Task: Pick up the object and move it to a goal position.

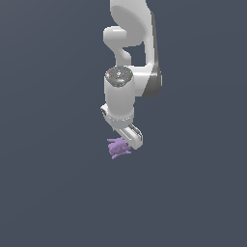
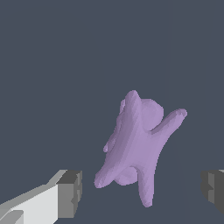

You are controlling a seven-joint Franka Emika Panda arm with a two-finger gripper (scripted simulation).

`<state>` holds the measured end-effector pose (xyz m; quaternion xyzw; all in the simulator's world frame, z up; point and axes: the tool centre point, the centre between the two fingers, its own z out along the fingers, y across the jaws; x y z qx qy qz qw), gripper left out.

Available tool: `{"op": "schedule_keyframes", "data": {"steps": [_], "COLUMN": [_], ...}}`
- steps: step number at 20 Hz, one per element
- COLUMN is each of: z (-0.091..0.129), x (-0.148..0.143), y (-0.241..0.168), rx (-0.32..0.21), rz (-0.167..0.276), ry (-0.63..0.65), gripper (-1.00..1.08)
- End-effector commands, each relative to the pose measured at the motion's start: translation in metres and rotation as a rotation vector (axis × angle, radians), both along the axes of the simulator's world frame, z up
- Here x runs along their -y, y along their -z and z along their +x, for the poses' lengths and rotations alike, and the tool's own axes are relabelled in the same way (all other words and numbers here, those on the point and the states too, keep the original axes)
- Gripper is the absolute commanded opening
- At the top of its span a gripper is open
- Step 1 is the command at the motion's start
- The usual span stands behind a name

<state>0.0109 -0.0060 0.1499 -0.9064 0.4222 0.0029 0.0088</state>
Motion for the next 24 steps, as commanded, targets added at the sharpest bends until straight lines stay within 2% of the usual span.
{"op": "schedule_keyframes", "data": {"steps": [1,13,24], "z": [0.0000,0.0002,0.0002], "x": [0.0022,0.0102,0.0119], "y": [0.0023,0.0102,0.0122], "rx": [-0.002,-0.005,-0.006], "rz": [-0.003,-0.015,-0.018], "ry": [0.072,0.327,0.380], "gripper": [1.00,1.00,1.00]}}
